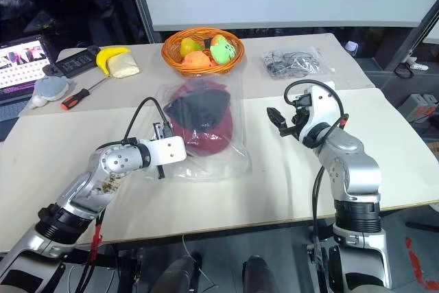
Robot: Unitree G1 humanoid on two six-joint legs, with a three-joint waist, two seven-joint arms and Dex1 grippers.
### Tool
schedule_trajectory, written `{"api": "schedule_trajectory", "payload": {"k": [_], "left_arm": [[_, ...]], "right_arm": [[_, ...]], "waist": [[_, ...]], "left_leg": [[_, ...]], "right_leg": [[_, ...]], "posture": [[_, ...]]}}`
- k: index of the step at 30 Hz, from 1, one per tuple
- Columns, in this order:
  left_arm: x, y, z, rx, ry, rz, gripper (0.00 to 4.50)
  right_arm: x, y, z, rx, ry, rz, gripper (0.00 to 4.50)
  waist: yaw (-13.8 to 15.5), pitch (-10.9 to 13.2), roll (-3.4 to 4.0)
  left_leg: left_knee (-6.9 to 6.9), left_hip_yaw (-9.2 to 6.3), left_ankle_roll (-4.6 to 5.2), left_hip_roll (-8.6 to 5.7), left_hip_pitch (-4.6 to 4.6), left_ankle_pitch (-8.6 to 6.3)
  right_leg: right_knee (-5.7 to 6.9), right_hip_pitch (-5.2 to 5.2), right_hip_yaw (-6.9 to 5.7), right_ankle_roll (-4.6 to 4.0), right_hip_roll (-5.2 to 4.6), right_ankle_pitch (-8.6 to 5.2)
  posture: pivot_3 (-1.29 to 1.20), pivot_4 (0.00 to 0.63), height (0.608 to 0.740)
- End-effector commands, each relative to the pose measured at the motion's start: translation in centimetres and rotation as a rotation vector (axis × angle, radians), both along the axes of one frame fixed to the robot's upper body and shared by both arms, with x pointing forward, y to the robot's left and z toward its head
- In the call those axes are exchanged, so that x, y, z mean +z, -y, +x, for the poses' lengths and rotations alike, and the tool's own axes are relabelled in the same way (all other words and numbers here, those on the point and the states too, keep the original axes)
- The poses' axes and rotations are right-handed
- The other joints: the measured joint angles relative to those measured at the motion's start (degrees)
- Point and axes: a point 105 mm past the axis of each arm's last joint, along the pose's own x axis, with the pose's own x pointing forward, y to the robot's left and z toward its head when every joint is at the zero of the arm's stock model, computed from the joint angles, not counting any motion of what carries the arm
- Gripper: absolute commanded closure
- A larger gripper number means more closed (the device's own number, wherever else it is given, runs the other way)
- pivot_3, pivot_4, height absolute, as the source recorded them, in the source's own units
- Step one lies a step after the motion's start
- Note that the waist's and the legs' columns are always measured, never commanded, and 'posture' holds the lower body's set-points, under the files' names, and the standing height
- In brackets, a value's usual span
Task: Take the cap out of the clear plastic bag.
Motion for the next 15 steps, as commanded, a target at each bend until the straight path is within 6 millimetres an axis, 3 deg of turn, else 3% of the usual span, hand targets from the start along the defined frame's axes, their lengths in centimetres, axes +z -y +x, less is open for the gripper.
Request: {"api": "schedule_trajectory", "payload": {"k": [1, 6, 9, 12, 15], "left_arm": [[2.0, 0.0, 0.7, 0.010, 0.067, -0.018, 4.43], [3.8, -0.1, 1.6, 0.043, 0.090, -0.093, 4.43], [5.6, -0.2, 2.4, 0.070, 0.109, -0.172, 4.43], [6.2, -0.2, 2.6, 0.068, 0.115, -0.187, 4.43], [6.8, 0.1, 2.9, 0.062, 0.110, -0.228, 4.43]], "right_arm": [[2.2, 0.0, -0.6, 0.000, 0.094, 0.002, 0.00], [2.7, -0.8, -0.9, 0.057, 0.098, 0.018, 0.00], [4.4, -1.6, -1.8, 0.138, 0.121, 0.096, 0.00], [6.4, -3.4, -3.8, 0.304, 0.158, 0.185, 0.00], [10.0, -6.2, -8.1, 0.589, 0.241, 0.293, 0.00]], "waist": [[0.0, 0.0, 0.00], [0.0, 0.0, 0.00], [0.0, 0.0, -0.01], [0.0, 0.0, -0.01], [-0.2, 0.0, -0.01]], "left_leg": [[0.00, 0.00, 0.00, 0.00, 0.00, 0.00], [0.02, 0.00, 0.00, 0.00, 0.00, 0.00], [0.04, -0.02, 0.00, 0.00, -0.02, 0.00], [0.07, -0.03, 0.00, -0.02, -0.04, 0.00], [0.06, -0.03, 0.03, -0.01, -0.03, -0.02]], "right_leg": [[0.00, 0.00, 0.00, 0.00, 0.00, 0.00], [0.01, 0.00, 0.00, 0.00, 0.00, 0.00], [0.01, 0.00, -0.03, 0.00, 0.01, 0.00], [0.01, 0.01, -0.03, 0.01, -0.01, 0.00], [0.01, 0.00, -0.02, 0.01, 0.00, 0.00]], "posture": [[0.00, 0.150, 0.740], [0.00, 0.150, 0.740], [0.00, 0.150, 0.740], [0.00, 0.150, 0.740], [0.00, 0.150, 0.740]]}}
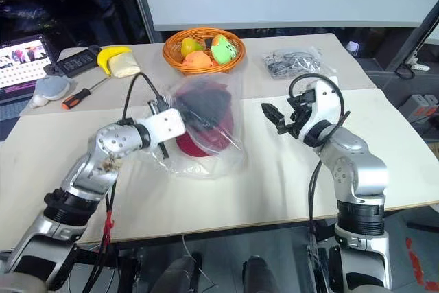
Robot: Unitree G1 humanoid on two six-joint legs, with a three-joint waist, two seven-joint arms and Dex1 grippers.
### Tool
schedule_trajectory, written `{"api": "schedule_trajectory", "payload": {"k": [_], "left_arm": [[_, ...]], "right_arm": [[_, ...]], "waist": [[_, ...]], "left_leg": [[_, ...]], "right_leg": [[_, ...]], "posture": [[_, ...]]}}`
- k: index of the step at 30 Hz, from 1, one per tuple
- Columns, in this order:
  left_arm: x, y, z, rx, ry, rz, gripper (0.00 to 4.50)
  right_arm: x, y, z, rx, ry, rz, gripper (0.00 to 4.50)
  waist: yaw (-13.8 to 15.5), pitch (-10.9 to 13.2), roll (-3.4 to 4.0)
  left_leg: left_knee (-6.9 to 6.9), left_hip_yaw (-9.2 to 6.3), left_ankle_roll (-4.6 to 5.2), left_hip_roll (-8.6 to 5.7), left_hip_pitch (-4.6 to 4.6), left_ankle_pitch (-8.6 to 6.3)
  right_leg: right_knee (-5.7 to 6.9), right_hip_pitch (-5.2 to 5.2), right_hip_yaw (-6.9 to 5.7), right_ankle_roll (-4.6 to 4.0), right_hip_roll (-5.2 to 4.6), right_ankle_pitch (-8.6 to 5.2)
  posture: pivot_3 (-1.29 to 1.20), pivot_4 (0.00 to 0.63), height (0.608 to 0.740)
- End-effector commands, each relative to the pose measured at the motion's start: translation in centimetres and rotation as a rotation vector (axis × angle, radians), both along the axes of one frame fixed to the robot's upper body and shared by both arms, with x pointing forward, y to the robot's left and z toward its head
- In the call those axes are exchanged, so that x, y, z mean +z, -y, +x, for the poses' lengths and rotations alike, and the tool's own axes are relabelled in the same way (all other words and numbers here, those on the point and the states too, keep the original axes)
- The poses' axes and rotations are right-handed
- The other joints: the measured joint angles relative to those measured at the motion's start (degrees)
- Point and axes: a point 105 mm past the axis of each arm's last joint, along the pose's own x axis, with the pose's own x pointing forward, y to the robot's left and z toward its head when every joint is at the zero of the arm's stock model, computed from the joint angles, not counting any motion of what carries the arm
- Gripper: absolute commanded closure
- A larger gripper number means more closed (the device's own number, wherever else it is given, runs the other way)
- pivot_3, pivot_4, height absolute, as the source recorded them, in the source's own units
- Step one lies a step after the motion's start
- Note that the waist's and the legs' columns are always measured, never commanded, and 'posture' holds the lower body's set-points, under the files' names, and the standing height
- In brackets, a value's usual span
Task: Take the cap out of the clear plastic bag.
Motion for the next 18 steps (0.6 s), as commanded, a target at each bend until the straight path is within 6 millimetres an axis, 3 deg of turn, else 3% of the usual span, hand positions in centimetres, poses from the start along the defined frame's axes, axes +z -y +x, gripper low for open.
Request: {"api": "schedule_trajectory", "payload": {"k": [1, 4, 8, 13, 16, 18], "left_arm": [[1.3, 0.2, 0.2, -0.015, 0.020, -0.051, 4.43], [1.2, 0.5, 0.3, -0.027, 0.002, -0.069, 4.43], [1.2, 0.8, 0.9, -0.016, -0.005, -0.068, 4.43], [1.8, 1.6, 1.5, -0.010, 0.004, -0.096, 4.43], [1.9, 2.3, 1.5, -0.003, 0.008, -0.127, 4.43], [1.8, 2.5, 1.3, -0.002, 0.006, -0.135, 4.43]], "right_arm": [[5.5, -4.0, -6.1, 0.359, 0.184, 0.071, 0.00], [5.9, -6.4, -8.7, 0.525, 0.198, 0.051, 0.00], [5.5, -8.1, -9.4, 0.609, 0.165, 0.062, 0.00], [1.0, -10.6, -8.3, 0.604, 0.048, -0.120, 0.00], [-3.8, -11.9, -7.6, 0.581, -0.013, -0.328, 0.00], [-6.0, -12.3, -6.7, 0.543, -0.021, -0.401, 0.00]], "waist": [[0.0, 0.0, 0.00], [0.1, 0.0, -0.01], [0.2, 0.0, -0.01], [0.3, 0.0, -0.01], [0.2, 0.0, -0.01], [0.2, 0.0, -0.01]], "left_leg": [[-0.02, 0.00, 0.00, 0.01, 0.00, 0.00], [0.00, -0.01, 0.01, 0.03, 0.02, 0.00], [0.13, -0.03, 0.01, 0.02, 0.02, 0.00], [0.22, -0.04, 0.01, 0.01, 0.01, 0.00], [0.24, -0.04, 0.01, -0.03, -0.04, -0.01], [0.26, -0.05, 0.02, -0.05, -0.07, -0.01]], "right_leg": [[0.00, 0.00, 0.00, 0.00, 0.00, 0.00], [0.00, 0.03, -0.02, 0.00, 0.01, 0.00], [0.00, 0.08, -0.05, 0.04, 0.01, 0.02], [0.03, 0.09, -0.05, 0.08, 0.02, 0.04], [0.02, 0.06, -0.05, 0.08, -0.01, 0.04], [0.01, 0.04, -0.06, 0.11, -0.01, 0.02]], "posture": [[0.00, 0.150, 0.740], [0.00, 0.150, 0.740], [0.00, 0.150, 0.740], [0.00, 0.150, 0.740], [0.00, 0.150, 0.740], [0.00, 0.150, 0.740]]}}
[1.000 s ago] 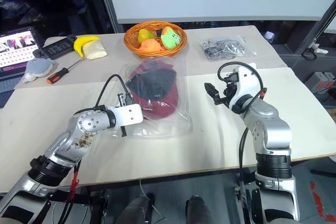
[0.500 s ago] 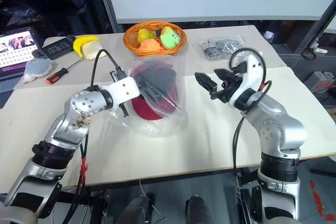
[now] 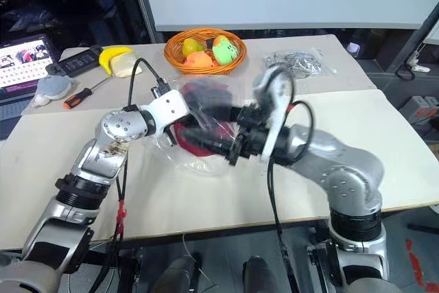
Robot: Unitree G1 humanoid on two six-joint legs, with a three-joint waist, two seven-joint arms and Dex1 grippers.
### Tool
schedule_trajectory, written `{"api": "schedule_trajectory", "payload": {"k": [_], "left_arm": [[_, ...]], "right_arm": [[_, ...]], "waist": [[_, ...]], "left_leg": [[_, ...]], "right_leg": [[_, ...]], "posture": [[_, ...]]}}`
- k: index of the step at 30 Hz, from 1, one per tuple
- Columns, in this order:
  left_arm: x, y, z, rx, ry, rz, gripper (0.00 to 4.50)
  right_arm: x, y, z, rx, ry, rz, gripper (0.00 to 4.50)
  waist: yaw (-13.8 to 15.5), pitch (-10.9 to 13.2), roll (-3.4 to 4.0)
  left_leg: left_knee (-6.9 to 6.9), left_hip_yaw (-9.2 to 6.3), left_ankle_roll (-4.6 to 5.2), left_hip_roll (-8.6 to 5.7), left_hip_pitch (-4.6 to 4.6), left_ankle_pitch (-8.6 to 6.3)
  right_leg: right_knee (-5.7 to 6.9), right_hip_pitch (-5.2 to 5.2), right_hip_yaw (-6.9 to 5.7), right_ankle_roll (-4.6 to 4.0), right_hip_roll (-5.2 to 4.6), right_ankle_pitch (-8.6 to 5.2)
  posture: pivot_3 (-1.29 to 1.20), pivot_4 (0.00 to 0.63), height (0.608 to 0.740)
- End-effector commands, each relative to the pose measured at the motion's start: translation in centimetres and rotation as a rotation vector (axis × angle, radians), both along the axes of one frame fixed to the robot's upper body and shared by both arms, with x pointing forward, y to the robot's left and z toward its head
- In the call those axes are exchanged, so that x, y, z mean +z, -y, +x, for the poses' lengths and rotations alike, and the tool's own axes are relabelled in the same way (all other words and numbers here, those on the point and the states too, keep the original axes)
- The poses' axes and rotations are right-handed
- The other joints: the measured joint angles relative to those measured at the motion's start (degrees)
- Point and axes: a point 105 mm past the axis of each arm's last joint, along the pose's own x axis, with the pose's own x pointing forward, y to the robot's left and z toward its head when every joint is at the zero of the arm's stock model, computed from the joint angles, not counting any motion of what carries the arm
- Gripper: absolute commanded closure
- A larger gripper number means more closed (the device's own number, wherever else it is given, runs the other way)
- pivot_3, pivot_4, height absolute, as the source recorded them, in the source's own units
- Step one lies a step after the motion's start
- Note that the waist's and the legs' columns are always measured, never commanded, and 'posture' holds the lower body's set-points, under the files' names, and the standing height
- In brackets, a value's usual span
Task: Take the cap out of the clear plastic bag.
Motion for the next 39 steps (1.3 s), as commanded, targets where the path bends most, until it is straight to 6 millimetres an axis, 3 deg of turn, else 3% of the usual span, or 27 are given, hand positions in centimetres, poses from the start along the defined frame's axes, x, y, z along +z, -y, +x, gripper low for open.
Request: {"api": "schedule_trajectory", "payload": {"k": [1, 9, 14, 21, 23, 28, 33, 39], "left_arm": [[1.2, 0.4, -0.3, 0.004, 0.046, -0.017, 4.43], [1.2, 0.3, -0.4, 0.006, 0.047, -0.007, 4.43], [1.0, 0.3, -0.5, 0.003, 0.043, 0.002, 4.43], [0.4, 0.1, -0.6, 0.007, 0.031, 0.014, 4.43], [-0.1, 0.0, -0.7, 0.006, 0.023, 0.025, 4.43], [-0.4, 0.1, -1.0, -0.005, 0.010, 0.032, 4.43], [-0.5, 0.1, -1.0, -0.010, 0.003, 0.041, 4.43], [-0.5, 0.0, -1.0, -0.014, -0.006, 0.052, 4.43]], "right_arm": [[-3.0, -1.1, 1.5, -0.055, 0.079, -0.114, 0.00], [-5.5, -1.6, 6.5, -0.296, 0.311, -0.299, 0.00], [-5.6, -0.6, 8.2, -0.433, 0.280, -0.300, 0.00], [-4.2, 1.0, 8.1, -0.633, -0.242, 0.114, 0.00], [-3.7, 1.4, 7.9, -0.664, -0.301, 0.163, 0.00], [-3.5, 3.2, 8.1, -0.834, -0.249, 0.090, 0.00], [-3.7, 2.9, 8.2, -0.907, -0.091, -0.024, 0.00], [-5.7, 2.5, 8.7, -0.950, -0.026, -0.086, 0.00]], "waist": [[-0.1, 0.0, 0.00], [-0.2, 0.0, 0.00], [-0.1, 0.0, -0.01], [-0.2, 0.0, 0.00], [-0.2, 0.0, 0.00], [0.0, 0.0, 0.01], [-0.2, 0.0, 0.01], [-0.3, 0.0, 0.01]], "left_leg": [[0.01, 0.00, 0.00, 0.00, 0.00, 0.00], [0.13, -0.03, -0.01, 0.02, 0.03, 0.00], [0.12, -0.04, -0.01, -0.01, 0.00, 0.00], [0.11, -0.10, -0.02, 0.03, 0.03, 0.00], [0.10, -0.10, -0.02, 0.02, 0.03, 0.00], [0.10, -0.09, -0.02, 0.00, 0.03, 0.00], [0.10, -0.07, -0.02, -0.01, 0.02, 0.00], [0.08, -0.06, -0.02, 0.00, 0.02, 0.00]], "right_leg": [[0.01, -0.01, 0.00, 0.02, 0.00, -0.01], [0.10, 0.00, 0.01, 0.21, 0.03, -0.08], [0.09, -0.01, 0.02, 0.00, 0.00, 0.05], [0.14, -0.01, 0.02, -0.03, 0.04, 0.07], [0.17, -0.03, 0.04, -0.06, 0.04, 0.08], [0.17, -0.06, 0.04, -0.07, 0.02, 0.09], [0.16, -0.07, 0.05, -0.07, 0.02, 0.09], [0.16, -0.09, 0.05, -0.06, 0.02, 0.09]], "posture": [[0.00, 0.150, 0.740], [0.00, 0.150, 0.740], [0.00, 0.150, 0.740], [0.00, 0.150, 0.740], [0.00, 0.150, 0.740], [0.00, 0.150, 0.740], [0.00, 0.150, 0.740], [0.00, 0.150, 0.740]]}}
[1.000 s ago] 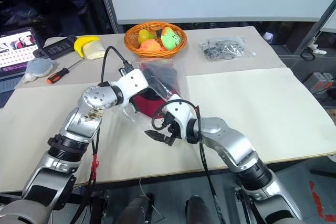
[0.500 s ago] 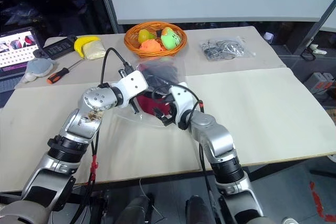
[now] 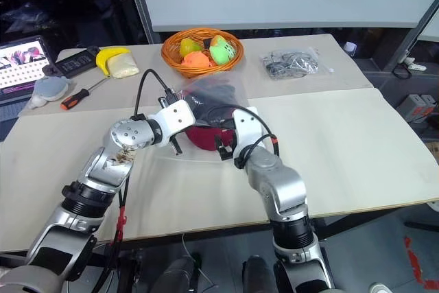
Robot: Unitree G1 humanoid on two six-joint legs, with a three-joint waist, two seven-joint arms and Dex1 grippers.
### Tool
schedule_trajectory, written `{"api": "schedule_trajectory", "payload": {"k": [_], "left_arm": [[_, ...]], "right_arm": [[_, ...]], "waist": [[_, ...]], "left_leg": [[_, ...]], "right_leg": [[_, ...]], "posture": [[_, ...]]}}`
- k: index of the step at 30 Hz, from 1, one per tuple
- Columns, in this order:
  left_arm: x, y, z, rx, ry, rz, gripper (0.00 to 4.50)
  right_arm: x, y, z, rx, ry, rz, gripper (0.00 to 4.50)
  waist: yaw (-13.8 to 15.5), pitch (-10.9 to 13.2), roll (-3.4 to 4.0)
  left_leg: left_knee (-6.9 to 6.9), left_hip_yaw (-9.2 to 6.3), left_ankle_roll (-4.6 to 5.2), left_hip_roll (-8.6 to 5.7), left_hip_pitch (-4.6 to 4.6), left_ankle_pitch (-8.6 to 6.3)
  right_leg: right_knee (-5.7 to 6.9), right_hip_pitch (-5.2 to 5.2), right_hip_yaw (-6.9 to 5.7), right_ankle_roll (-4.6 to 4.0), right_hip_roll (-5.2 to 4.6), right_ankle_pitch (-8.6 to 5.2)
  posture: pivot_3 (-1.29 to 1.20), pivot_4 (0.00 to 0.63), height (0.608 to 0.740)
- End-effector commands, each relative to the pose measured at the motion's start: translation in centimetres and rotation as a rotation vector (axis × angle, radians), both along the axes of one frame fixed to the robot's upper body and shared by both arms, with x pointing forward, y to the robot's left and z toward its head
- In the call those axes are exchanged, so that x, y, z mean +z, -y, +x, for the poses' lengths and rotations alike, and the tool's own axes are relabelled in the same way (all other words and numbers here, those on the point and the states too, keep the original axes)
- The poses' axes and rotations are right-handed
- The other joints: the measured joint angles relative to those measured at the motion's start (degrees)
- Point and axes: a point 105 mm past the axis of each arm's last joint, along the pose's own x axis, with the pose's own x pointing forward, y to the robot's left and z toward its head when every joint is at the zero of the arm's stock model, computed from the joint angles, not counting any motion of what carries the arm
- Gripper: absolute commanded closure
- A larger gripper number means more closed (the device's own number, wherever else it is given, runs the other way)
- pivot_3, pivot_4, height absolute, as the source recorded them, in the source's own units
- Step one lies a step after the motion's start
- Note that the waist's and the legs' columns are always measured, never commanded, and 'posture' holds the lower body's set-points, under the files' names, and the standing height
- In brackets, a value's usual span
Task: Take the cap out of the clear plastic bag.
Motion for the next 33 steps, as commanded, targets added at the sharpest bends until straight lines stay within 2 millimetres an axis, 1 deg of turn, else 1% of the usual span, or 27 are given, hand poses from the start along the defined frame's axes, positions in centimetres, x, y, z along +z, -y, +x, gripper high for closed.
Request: {"api": "schedule_trajectory", "payload": {"k": [1, 3, 5, 6, 7, 8, 9, 10, 12, 15, 18, 19, 20, 24, 25, 27, 29, 30, 31, 33], "left_arm": [[1.1, -0.3, 0.0, 0.005, 0.036, 0.007, 4.43], [1.2, -0.3, 0.1, 0.005, 0.036, 0.009, 4.43], [1.3, -0.3, 0.1, 0.006, 0.038, 0.008, 4.43], [1.3, -0.3, 0.1, 0.007, 0.039, 0.007, 4.43], [1.3, -0.3, 0.2, 0.007, 0.040, 0.008, 4.43], [1.3, -0.3, 0.2, 0.008, 0.040, 0.008, 4.43], [1.2, -0.3, 0.1, 0.007, 0.039, 0.009, 4.43], [1.2, -0.3, 0.1, 0.006, 0.038, 0.008, 4.43], [1.1, -0.3, 0.1, 0.005, 0.037, 0.007, 4.43], [1.0, -0.3, 0.0, 0.004, 0.036, 0.011, 4.43], [1.1, -0.3, 0.1, 0.007, 0.039, 0.011, 4.43], [1.1, -0.3, 0.1, 0.008, 0.038, 0.010, 4.50], [1.1, -0.3, 0.1, 0.008, 0.038, 0.010, 4.50], [1.1, -0.3, 0.1, 0.009, 0.040, 0.012, 4.50], [1.1, -0.3, 0.1, 0.009, 0.040, 0.011, 4.50], [1.1, -0.3, 0.2, 0.010, 0.042, 0.012, 4.50], [1.1, -0.4, 0.2, 0.012, 0.042, 0.010, 4.50], [1.1, -0.4, 0.2, 0.012, 0.042, 0.010, 4.50], [1.1, -0.4, 0.2, 0.013, 0.042, 0.010, 4.50], [1.1, -0.4, 0.1, 0.015, 0.042, 0.010, 4.50]], "right_arm": [[0.7, 0.5, 0.4, -0.048, 0.074, 0.000, 0.00], [-0.2, 0.7, 0.5, -0.075, 0.052, 0.021, 0.00], [-1.3, 0.6, 0.9, -0.096, -0.002, 0.127, 0.00], [-1.4, 0.3, 1.1, -0.098, -0.021, 0.201, 0.00], [-1.5, 0.1, 1.6, -0.104, -0.033, 0.273, 0.00], [-1.8, -0.1, 2.1, -0.107, -0.045, 0.309, 0.00], [-1.9, -0.6, 2.5, -0.099, -0.068, 0.397, 0.00], [-1.6, -1.0, 2.9, -0.089, -0.081, 0.494, 0.00], [-1.1, -1.5, 3.4, -0.073, -0.084, 0.603, 0.00], [-0.7, -1.1, 4.2, -0.084, -0.046, 0.600, 0.00], [0.0, -1.2, 4.5, -0.069, -0.013, 0.634, 0.00], [0.0, -1.3, 4.4, -0.063, -0.009, 0.632, 0.52], [0.0, -1.4, 4.4, -0.060, -0.007, 0.630, 0.71], [-0.1, -1.9, 4.3, -0.051, -0.008, 0.631, 2.15], [-0.2, -2.0, 4.3, -0.047, -0.010, 0.623, 2.40], [-0.3, -2.2, 4.2, -0.041, -0.016, 0.626, 3.15], [-0.4, -2.3, 4.2, -0.035, -0.023, 0.628, 3.74], [-0.4, -2.4, 4.2, -0.031, -0.023, 0.627, 4.16], [-0.4, -2.4, 4.2, -0.025, -0.023, 0.627, 4.48], [-0.4, -2.5, 4.1, -0.016, -0.027, 0.635, 4.48]], "waist": [[0.0, 0.0, 0.00], [0.1, 0.0, 0.00], [0.0, 0.0, 0.00], [0.0, 0.0, 0.00], [0.0, 0.0, 0.00], [-0.1, 0.0, 0.00], [0.0, 0.0, 0.00], [0.0, 0.0, 0.00], [0.2, 0.0, -0.01], [0.1, 0.0, -0.01], [0.0, 0.0, -0.01], [0.0, 0.0, -0.01], [0.0, 0.0, -0.01], [0.0, 0.0, -0.01], [0.0, 0.0, -0.01], [0.0, 0.0, -0.01], [0.0, 0.0, -0.01], [0.0, 0.0, -0.01], [0.0, 0.0, -0.01], [0.0, 0.0, -0.01]], "left_leg": [[0.00, 0.00, 0.00, 0.00, 0.00, 0.00], [0.01, 0.00, 0.00, 0.00, 0.00, 0.00], [0.01, 0.00, 0.00, 0.01, 0.02, 0.00], [0.00, 0.00, 0.00, 0.02, 0.03, 0.00], [0.00, 0.00, 0.00, 0.03, 0.03, 0.00], [-0.01, 0.00, 0.00, 0.04, 0.04, 0.00], [-0.01, 0.00, 0.00, 0.04, 0.04, 0.00], [0.00, 0.00, 0.00, 0.03, 0.04, 0.00], [0.01, 0.01, 0.00, 0.03, 0.10, 0.00], [0.01, 0.00, 0.00, 0.04, 0.15, 0.00], [0.01, 0.00, 0.00, 0.08, 0.16, 0.00], [0.01, 0.01, 0.00, 0.08, 0.16, 0.00], [0.01, 0.01, 0.00, 0.08, 0.16, 0.00], [-0.01, 0.01, 0.00, 0.08, 0.13, 0.00], [-0.02, 0.02, 0.00, 0.08, 0.13, 0.00], [-0.03, 0.02, 0.00, 0.08, 0.13, 0.00], [-0.03, 0.02, 0.00, 0.08, 0.13, 0.00], [-0.03, 0.02, 0.00, 0.08, 0.13, 0.00], [-0.03, 0.02, 0.00, 0.08, 0.14, 0.00], [-0.02, 0.02, 0.00, 0.08, 0.16, 0.00]], "right_leg": [[0.00, 0.00, 0.00, 0.00, 0.00, 0.00], [0.00, 0.01, 0.00, 0.00, 0.00, 0.00], [0.00, 0.02, 0.00, 0.00, 0.01, 0.00], [0.00, 0.03, 0.00, 0.00, 0.02, 0.00], [0.00, 0.02, 0.00, -0.01, 0.03, 0.00], [0.00, 0.03, 0.00, -0.01, 0.04, 0.01], [0.00, 0.03, 0.01, -0.03, 0.04, 0.02], [0.00, 0.04, 0.01, -0.03, 0.03, 0.02], [-0.02, 0.13, 0.01, -0.02, 0.03, 0.03], [-0.02, 0.16, -0.01, -0.02, 0.04, 0.03], [0.00, 0.15, 0.00, -0.05, 0.08, 0.06], [0.00, 0.14, 0.00, -0.05, 0.09, 0.06], [0.00, 0.14, 0.01, -0.05, 0.09, 0.06], [-0.01, 0.09, 0.02, -0.06, 0.08, 0.06], [-0.01, 0.09, 0.03, -0.06, 0.08, 0.06], [-0.01, 0.08, 0.03, -0.06, 0.08, 0.06], [-0.01, 0.09, 0.03, -0.06, 0.08, 0.06], [-0.01, 0.09, 0.03, -0.06, 0.09, 0.06], [-0.01, 0.09, 0.03, -0.06, 0.09, 0.06], [-0.01, 0.12, 0.03, -0.06, 0.09, 0.06]], "posture": [[0.00, 0.150, 0.740], [0.00, 0.150, 0.740], [0.00, 0.150, 0.740], [0.00, 0.150, 0.740], [0.00, 0.150, 0.740], [0.00, 0.150, 0.740], [0.00, 0.150, 0.740], [0.00, 0.150, 0.740], [0.00, 0.150, 0.740], [0.00, 0.150, 0.740], [0.00, 0.150, 0.740], [0.00, 0.150, 0.740], [0.00, 0.150, 0.740], [0.00, 0.150, 0.740], [0.00, 0.150, 0.740], [0.00, 0.150, 0.740], [0.00, 0.150, 0.740], [0.00, 0.150, 0.740], [0.00, 0.150, 0.740], [0.00, 0.150, 0.740]]}}
